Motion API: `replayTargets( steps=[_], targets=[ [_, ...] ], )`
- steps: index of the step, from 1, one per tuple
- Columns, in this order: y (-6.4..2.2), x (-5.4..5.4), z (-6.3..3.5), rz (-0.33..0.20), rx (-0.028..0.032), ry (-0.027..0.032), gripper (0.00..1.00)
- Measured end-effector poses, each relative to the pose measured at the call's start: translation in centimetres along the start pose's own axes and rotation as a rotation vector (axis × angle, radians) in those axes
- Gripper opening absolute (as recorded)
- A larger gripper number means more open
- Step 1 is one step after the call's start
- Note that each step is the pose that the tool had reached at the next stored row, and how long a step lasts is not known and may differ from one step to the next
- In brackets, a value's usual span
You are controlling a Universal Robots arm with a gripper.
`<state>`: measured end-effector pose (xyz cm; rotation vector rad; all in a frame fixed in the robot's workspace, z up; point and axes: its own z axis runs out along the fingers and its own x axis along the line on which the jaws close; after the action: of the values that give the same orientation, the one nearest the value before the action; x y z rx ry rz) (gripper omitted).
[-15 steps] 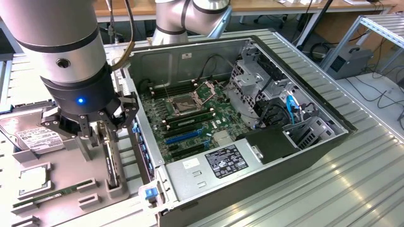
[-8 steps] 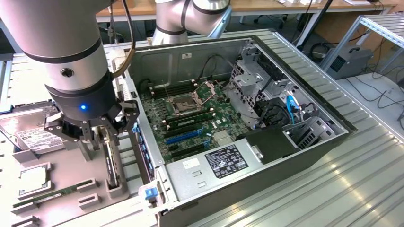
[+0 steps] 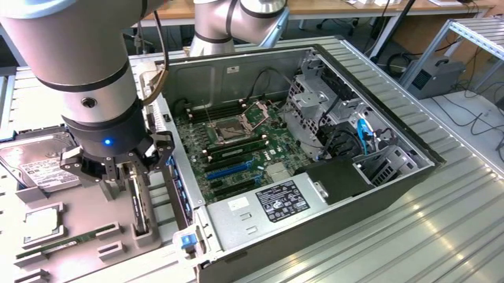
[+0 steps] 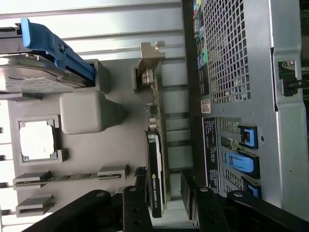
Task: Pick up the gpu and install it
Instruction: 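Pick up the gpu and move the gpu toward the slot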
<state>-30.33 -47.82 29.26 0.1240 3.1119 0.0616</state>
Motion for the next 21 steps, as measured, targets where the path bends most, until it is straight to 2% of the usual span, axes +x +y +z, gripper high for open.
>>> replayTargets(
  steps=[5, 21],
  targets=[
    [-0.04, 0.0, 1.07, 0.0, 0.0001, 0.0, 0.42],
    [-0.1, 0.3, 1.88, 0.0, -0.0001, -0.0001, 0.42]
  ],
)
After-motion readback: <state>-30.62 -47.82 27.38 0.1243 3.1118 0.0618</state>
